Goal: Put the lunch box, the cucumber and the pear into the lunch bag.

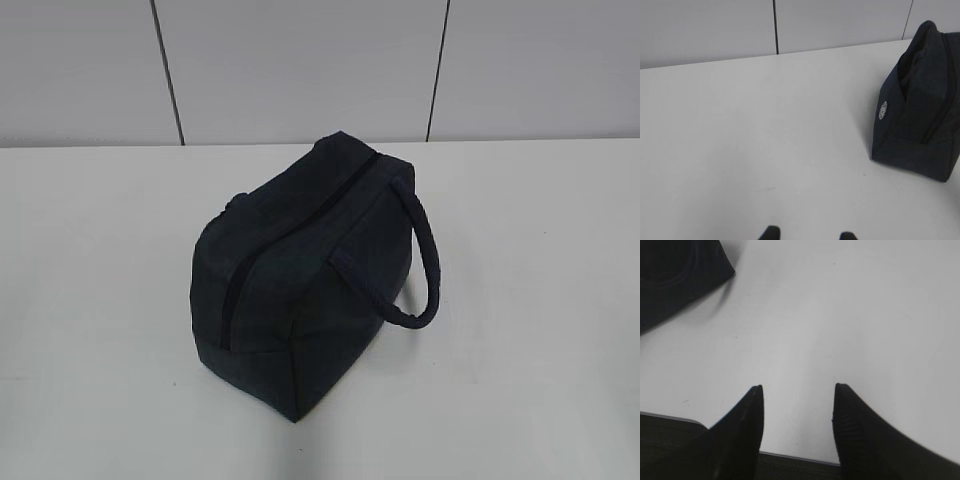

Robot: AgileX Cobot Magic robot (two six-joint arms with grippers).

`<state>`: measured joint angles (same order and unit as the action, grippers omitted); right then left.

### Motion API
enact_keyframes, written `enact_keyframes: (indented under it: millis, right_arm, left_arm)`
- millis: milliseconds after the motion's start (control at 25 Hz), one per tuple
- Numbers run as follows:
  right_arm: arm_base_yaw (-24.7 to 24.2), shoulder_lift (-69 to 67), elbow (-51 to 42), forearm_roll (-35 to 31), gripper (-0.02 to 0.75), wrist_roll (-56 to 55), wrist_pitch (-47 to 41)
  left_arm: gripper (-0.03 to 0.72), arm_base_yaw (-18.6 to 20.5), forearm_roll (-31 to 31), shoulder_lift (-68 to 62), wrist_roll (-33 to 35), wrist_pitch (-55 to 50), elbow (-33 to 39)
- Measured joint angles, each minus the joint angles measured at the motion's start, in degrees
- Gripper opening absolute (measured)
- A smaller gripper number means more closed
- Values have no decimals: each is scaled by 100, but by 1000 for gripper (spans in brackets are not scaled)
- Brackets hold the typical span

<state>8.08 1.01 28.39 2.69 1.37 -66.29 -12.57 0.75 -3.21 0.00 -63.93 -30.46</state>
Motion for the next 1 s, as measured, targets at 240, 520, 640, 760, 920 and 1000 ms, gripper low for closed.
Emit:
enact_keyframes:
  millis: [240,520,640,760,920,1000]
  right_arm:
    - [-107,6,0,0,357,0,12]
    - [-152,6,0,0,357,0,20]
    - [-152,6,0,0,357,0,20]
    - [-152,6,0,0,357,0,20]
    - [-152,6,0,0,357,0,20]
    - [-152,6,0,0,357,0,20]
  left_arm:
    - [225,367,-5,400,0,-12,4]
    - [225,417,-11,412,0,-3,4]
    - [225,417,-11,412,0,-3,4]
    - [225,417,-11,412,0,-3,4]
    - [225,417,-11,412,0,-3,4]
    - [225,417,-11,412,0,-3,4]
